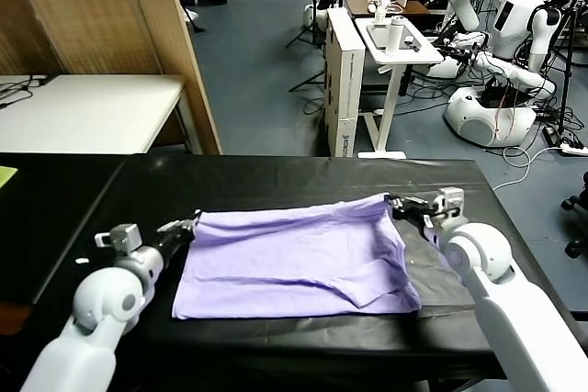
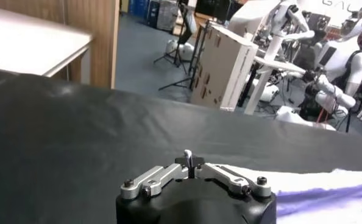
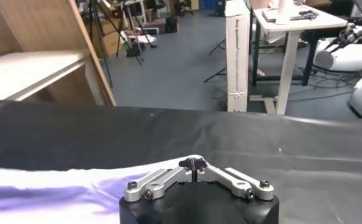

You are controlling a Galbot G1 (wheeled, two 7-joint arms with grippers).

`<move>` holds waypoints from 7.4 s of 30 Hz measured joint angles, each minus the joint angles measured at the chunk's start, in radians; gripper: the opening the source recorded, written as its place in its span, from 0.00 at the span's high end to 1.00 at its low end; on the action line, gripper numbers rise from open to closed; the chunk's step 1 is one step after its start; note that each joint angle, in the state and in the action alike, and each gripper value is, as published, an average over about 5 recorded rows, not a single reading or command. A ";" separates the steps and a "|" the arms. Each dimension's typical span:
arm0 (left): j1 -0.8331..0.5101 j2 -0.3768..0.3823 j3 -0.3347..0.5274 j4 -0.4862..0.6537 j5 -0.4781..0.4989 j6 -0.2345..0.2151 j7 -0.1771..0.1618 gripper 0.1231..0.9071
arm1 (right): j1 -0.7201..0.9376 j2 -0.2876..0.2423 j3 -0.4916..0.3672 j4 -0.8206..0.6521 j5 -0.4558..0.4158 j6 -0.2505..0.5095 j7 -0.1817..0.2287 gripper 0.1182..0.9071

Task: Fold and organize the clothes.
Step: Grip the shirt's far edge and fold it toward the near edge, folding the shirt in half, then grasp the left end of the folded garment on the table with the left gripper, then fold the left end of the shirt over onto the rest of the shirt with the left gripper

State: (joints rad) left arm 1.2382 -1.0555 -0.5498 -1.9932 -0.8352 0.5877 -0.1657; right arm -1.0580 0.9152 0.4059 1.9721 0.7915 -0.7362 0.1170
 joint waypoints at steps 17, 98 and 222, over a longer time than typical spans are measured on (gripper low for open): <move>0.209 -0.031 -0.072 -0.089 0.055 -0.055 0.044 0.95 | -0.251 -0.016 0.108 0.146 -0.025 0.000 0.013 0.97; 0.159 -0.117 -0.035 0.068 0.150 -0.118 0.026 0.23 | 0.003 0.158 -0.016 -0.178 -0.124 0.000 -0.019 0.43; 0.220 0.147 -0.236 -0.129 -0.080 0.149 -0.017 0.92 | -0.273 0.136 0.182 0.126 -0.086 0.143 -0.035 0.00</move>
State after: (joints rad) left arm 1.4582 -0.9085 -0.7860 -2.1224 -0.9153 0.7364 -0.1829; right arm -1.3309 1.0517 0.5884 2.0979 0.7051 -0.5931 0.0821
